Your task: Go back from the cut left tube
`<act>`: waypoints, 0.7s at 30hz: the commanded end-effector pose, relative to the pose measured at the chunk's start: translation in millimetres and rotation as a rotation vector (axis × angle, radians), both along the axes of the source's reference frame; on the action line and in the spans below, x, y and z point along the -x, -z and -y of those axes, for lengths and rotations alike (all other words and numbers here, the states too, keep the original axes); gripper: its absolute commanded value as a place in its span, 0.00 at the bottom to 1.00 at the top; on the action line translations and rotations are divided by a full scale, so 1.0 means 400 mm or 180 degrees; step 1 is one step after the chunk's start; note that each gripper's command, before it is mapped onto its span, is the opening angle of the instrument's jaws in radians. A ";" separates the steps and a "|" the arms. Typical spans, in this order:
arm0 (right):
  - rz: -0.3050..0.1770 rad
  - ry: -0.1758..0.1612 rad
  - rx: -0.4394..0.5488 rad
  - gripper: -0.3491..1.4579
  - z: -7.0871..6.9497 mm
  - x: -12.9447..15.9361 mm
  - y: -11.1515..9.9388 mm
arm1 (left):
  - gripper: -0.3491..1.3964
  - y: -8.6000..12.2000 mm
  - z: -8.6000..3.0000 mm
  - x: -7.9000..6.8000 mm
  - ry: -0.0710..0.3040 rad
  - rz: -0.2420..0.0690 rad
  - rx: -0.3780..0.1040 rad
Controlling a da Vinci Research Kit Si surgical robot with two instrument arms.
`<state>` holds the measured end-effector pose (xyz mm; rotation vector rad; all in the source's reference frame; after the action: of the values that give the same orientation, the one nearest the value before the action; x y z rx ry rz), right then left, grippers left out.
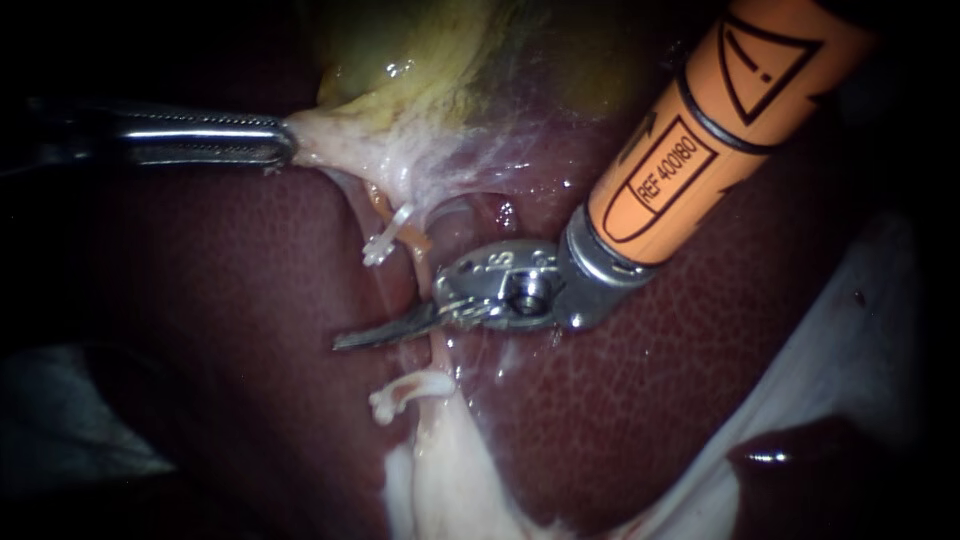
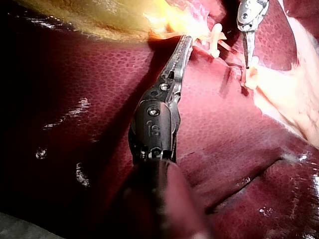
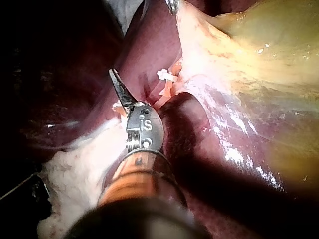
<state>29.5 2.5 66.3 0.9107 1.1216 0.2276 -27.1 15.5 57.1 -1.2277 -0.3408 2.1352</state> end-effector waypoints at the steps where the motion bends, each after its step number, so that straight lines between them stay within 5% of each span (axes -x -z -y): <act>1: -0.0001 0.0023 -0.0018 0.00 0.0003 0.0000 -0.0003 | 0.00 -0.0001 0.0000 0.0000 -0.0001 0.0001 -0.0001; 2: -0.0006 0.0044 -0.0035 0.00 0.0006 -0.0003 -0.0004 | 0.00 -0.0001 -0.0001 0.0000 -0.0001 0.0001 -0.0001; 5: -0.0057 0.0076 -0.0042 0.53 0.0009 -0.0013 -0.0008 | 0.00 -0.0001 0.0000 -0.0002 -0.0002 0.0002 -0.0001; 8: -0.0151 -0.0016 -0.0071 0.81 0.0010 -0.0023 -0.0006 | 0.00 -0.0002 -0.0001 -0.0002 -0.0003 0.0002 -0.0001; 17: -0.0159 -0.0066 -0.0082 0.92 0.0019 -0.0019 0.0007 | 0.00 -0.0001 -0.0002 -0.0003 -0.0003 0.0003 -0.0002; 19: -0.0122 -0.0146 -0.0050 0.96 0.0022 -0.0005 0.0016 | 0.00 -0.0001 -0.0002 -0.0004 -0.0004 0.0003 -0.0002; 21: -0.0015 -0.0368 0.0040 0.99 0.0029 0.0028 0.0035 | 0.00 -0.0002 -0.0004 -0.0007 -0.0006 0.0005 -0.0003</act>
<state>27.6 1.2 64.5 0.8213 1.1788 0.3293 -26.8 15.7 57.2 -1.2289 -0.3433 2.1360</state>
